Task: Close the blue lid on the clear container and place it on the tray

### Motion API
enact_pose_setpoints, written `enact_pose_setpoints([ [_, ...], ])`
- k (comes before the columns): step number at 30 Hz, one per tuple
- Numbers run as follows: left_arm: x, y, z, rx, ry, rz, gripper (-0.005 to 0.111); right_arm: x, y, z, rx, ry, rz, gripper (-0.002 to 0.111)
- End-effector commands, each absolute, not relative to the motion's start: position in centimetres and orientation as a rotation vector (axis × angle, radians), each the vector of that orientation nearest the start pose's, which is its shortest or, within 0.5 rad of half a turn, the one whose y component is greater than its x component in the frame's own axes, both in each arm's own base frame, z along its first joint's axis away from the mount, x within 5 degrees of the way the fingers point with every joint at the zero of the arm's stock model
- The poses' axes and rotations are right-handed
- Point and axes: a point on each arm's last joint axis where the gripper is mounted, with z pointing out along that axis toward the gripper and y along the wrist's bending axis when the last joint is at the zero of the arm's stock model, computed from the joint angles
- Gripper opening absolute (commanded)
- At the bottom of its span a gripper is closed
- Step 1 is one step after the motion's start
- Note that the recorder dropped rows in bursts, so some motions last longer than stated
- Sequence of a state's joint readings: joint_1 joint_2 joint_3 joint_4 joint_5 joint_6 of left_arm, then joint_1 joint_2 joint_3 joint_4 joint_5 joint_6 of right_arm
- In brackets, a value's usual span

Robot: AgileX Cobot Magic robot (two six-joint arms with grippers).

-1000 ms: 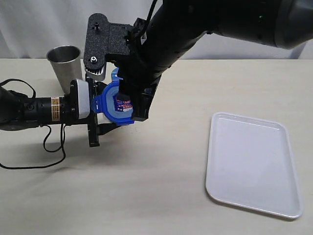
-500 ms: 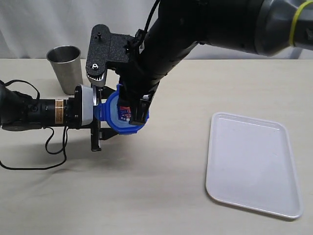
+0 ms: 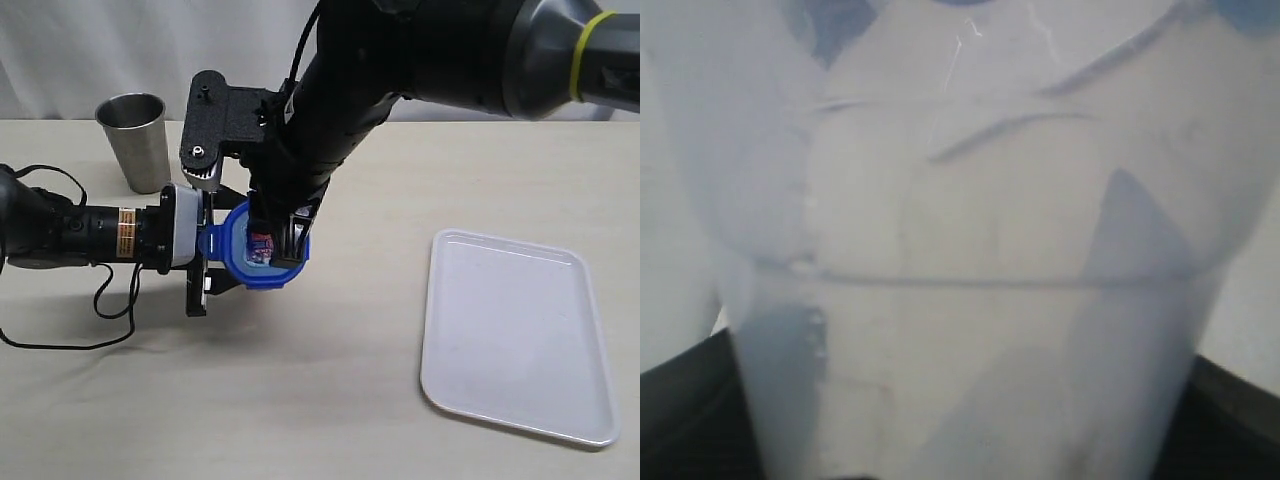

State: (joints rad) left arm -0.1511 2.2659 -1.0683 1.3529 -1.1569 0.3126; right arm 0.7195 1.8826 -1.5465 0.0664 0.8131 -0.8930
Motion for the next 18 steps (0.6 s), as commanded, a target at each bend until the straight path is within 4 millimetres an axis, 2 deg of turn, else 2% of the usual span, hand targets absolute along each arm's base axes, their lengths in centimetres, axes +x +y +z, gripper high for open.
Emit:
enact_pose_setpoints([
  [1,35.9,-13.9,8.7,1.551,0.889,-0.422,0.000,31.2,27.6,23.2,-1.940,1.967,0.040,0.045],
  [7,36.0,-13.9,8.8,1.543,0.896,-0.420,0.000,31.6,27.9,21.5,-1.969,1.996,0.051,0.045],
  [18,36.0,-13.9,8.8,1.525,0.922,-0.436,0.000,31.4,28.5,20.4,-1.997,1.992,0.137,0.040],
])
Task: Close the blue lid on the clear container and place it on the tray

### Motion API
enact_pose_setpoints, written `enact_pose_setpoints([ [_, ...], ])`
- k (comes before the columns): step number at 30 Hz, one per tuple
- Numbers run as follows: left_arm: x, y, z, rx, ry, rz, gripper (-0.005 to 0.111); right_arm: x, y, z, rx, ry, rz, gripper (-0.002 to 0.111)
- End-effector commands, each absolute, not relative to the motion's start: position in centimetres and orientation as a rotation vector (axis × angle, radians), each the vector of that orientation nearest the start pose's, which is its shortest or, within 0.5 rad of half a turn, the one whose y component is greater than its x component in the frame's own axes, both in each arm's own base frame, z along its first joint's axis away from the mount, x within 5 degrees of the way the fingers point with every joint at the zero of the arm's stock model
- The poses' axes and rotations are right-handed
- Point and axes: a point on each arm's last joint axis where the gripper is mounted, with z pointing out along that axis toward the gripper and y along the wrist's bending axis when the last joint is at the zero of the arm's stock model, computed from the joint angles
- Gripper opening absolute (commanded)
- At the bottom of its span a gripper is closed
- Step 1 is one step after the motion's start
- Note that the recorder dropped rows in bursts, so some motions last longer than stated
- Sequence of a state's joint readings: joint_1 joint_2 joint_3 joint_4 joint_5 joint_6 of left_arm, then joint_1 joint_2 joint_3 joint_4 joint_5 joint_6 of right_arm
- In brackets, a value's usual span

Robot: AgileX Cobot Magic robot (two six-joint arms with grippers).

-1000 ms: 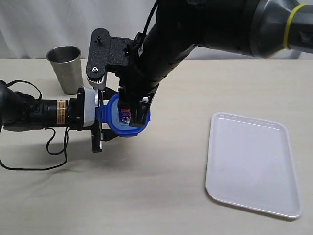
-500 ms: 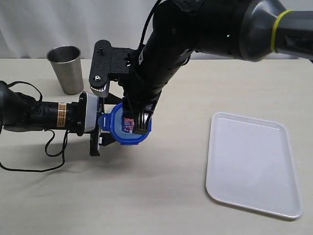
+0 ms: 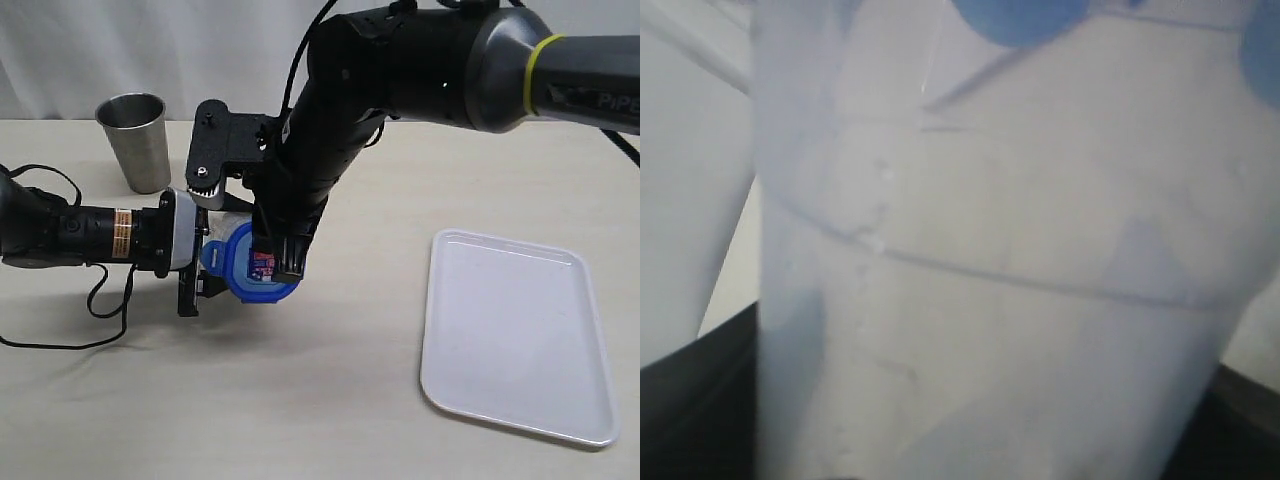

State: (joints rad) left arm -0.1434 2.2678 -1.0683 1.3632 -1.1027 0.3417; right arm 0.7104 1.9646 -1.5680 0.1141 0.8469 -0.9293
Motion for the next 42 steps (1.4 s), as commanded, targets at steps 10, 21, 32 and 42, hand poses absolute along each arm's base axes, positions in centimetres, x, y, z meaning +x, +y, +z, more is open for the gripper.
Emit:
enact_pose_setpoints([
  [10,36.1,-13.9,8.9,1.488,0.975,-0.470,0.000,32.6,28.4,21.9,-1.906,2.020,0.009,0.040],
  [21,36.3,-13.8,8.9,1.434,1.047,-0.519,0.000,33.7,28.4,26.9,-1.646,2.009,-0.055,0.041],
  [32,36.6,-13.7,9.1,1.353,1.139,-0.580,0.000,33.0,27.8,29.8,-1.393,2.094,0.032,0.041],
  [42,36.7,-13.7,9.0,1.351,1.154,-0.571,0.000,31.9,28.2,30.4,-1.352,2.122,0.193,0.010],
])
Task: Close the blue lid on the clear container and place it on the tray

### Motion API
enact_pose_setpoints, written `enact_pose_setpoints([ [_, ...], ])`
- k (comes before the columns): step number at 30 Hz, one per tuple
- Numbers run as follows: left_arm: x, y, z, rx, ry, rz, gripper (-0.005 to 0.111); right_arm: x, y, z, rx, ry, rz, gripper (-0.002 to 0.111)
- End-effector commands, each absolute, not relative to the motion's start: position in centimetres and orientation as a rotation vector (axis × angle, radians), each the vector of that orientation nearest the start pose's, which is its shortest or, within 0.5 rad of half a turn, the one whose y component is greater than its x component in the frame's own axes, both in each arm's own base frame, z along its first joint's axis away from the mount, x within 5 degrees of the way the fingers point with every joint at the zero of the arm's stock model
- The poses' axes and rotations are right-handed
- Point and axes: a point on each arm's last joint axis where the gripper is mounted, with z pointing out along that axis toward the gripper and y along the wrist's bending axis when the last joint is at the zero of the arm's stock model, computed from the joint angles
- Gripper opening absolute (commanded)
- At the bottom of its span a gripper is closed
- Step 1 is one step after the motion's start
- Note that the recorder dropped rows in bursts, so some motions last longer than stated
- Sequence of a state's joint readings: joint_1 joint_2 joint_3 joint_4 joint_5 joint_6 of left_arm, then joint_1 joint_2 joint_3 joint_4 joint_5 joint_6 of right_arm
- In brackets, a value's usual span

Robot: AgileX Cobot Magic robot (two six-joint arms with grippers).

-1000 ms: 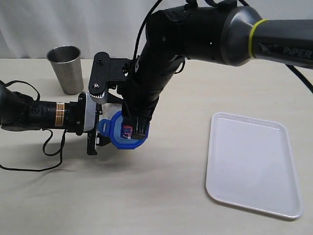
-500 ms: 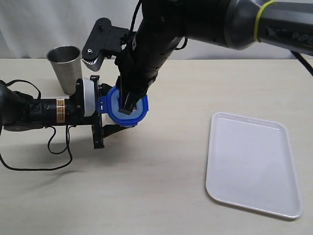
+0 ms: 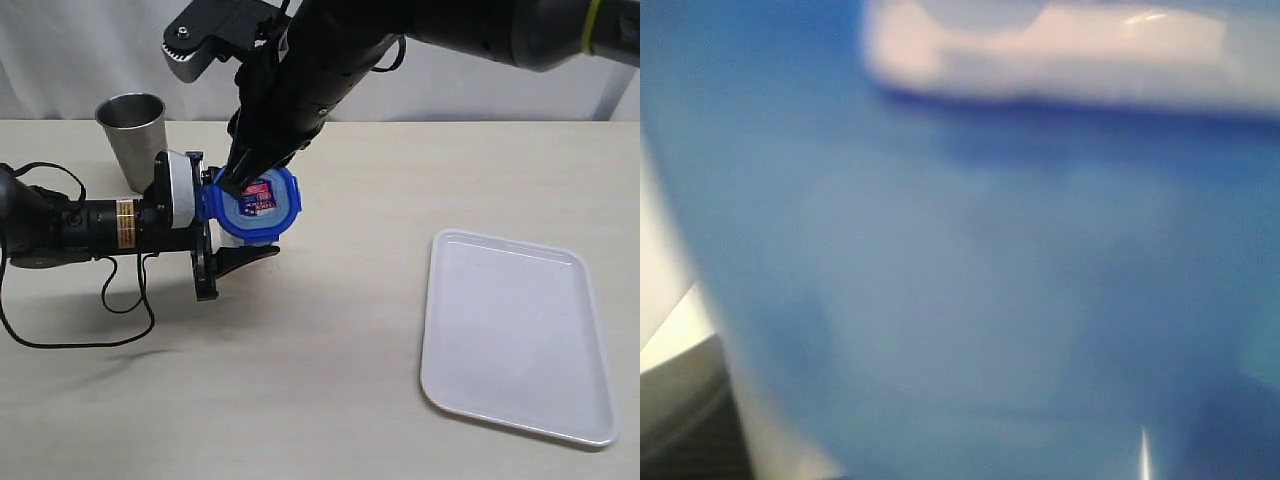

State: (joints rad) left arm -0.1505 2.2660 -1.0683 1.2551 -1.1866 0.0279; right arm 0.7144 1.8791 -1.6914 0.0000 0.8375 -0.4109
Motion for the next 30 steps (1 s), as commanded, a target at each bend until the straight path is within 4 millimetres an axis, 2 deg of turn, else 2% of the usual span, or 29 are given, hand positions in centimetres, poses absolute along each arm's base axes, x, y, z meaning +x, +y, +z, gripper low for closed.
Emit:
enact_pose_setpoints([
  [1,36.7,-13.7,9.0,1.351,1.154,-0.571,0.000,31.8,28.2,30.1,-1.354,2.131,0.204,0.004],
  [7,36.7,-13.7,9.0,1.335,1.164,-0.586,0.000,31.5,27.9,28.7,-1.287,2.238,0.223,0.005],
  [10,36.7,-13.7,9.0,1.331,1.170,-0.591,0.000,31.8,27.4,28.3,-1.235,2.274,0.159,0.005],
  [14,36.7,-13.7,9.1,1.312,1.184,-0.614,0.000,32.9,26.3,27.8,-1.157,2.313,0.039,0.005],
  [21,36.6,-13.7,9.1,1.309,1.190,-0.622,0.000,34.9,24.5,25.9,-1.091,2.399,0.017,0.005],
  [26,36.7,-13.7,9.1,1.301,1.197,-0.626,0.000,35.3,24.5,25.0,-1.099,2.420,0.008,0.005],
  [30,36.7,-13.7,9.1,1.300,1.198,-0.627,0.000,35.3,24.6,24.9,-1.097,2.412,0.011,0.005],
])
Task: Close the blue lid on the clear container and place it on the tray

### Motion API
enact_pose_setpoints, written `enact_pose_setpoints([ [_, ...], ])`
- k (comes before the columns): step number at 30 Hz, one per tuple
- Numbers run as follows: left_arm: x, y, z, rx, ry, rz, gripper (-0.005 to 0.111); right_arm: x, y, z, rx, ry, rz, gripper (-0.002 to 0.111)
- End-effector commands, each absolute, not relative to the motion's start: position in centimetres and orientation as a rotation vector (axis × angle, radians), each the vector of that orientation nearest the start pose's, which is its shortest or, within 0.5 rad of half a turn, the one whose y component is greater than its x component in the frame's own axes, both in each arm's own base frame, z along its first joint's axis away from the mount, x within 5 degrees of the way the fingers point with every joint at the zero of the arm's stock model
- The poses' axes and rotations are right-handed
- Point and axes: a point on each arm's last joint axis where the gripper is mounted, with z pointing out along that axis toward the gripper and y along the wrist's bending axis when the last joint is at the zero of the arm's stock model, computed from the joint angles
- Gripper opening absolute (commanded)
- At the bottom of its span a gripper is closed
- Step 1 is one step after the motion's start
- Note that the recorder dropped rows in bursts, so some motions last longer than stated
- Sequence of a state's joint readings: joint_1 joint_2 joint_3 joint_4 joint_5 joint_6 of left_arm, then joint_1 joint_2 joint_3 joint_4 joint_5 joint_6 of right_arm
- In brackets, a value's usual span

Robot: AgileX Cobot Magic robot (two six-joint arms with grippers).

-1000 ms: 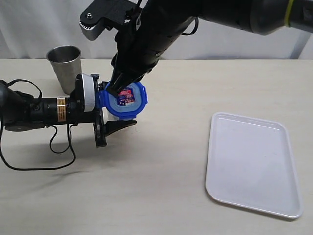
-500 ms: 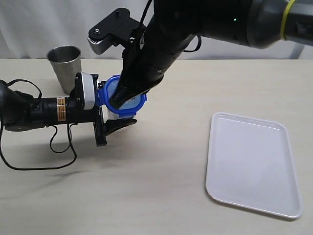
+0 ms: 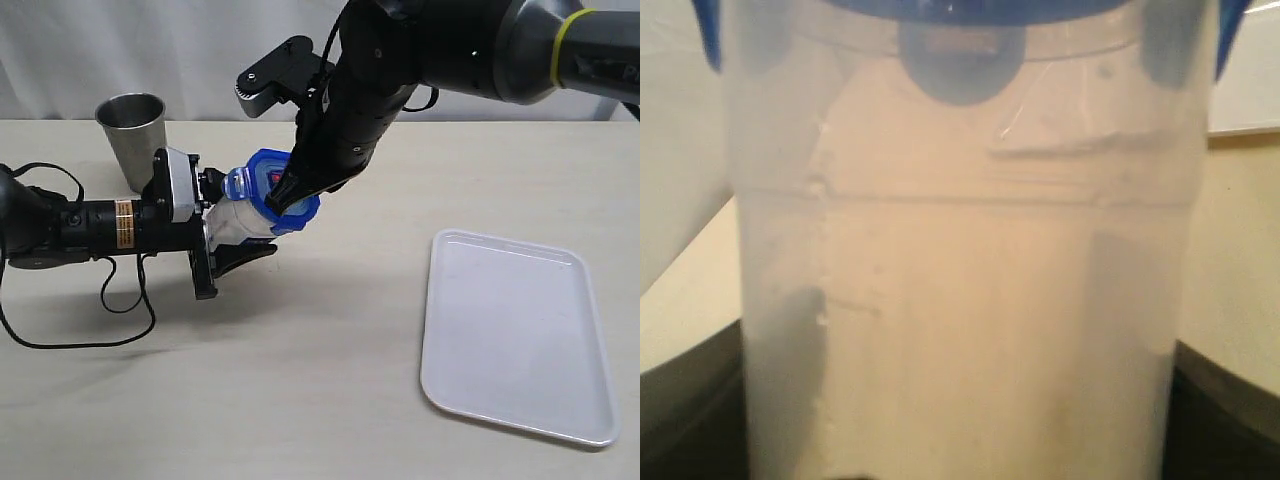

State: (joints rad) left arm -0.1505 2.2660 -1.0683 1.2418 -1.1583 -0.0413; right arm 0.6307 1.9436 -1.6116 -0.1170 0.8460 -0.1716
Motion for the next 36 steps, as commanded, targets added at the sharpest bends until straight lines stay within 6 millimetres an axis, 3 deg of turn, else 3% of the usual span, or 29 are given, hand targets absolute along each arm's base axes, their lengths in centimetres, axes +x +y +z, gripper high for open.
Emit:
enact_pose_setpoints([
  [1,36.7,-13.7,9.1,1.300,1.198,-0.627,0.000,35.3,24.6,24.9,-1.097,2.412,0.011,0.005],
  [7,36.7,-13.7,9.1,1.258,1.249,-0.676,0.000,35.4,24.6,24.8,-1.093,2.419,0.011,0.005],
  [15,36.7,-13.7,9.1,1.221,1.297,-0.726,0.000,35.8,24.9,22.6,-1.112,2.469,-0.002,0.005],
  [22,37.1,-13.5,8.6,1.210,1.380,-0.683,0.000,36.1,25.2,25.6,-1.035,2.384,0.042,0.005],
  [26,37.2,-13.4,8.5,1.216,1.392,-0.668,0.000,36.0,25.3,27.6,-0.987,2.299,0.090,0.023],
  [30,37.3,-13.3,8.3,1.218,1.413,-0.652,0.000,35.7,25.3,28.3,-0.959,2.289,0.135,0.039],
  [36,37.3,-13.3,8.3,1.217,1.416,-0.649,0.000,35.2,26.2,28.1,-0.885,2.343,0.322,0.041],
])
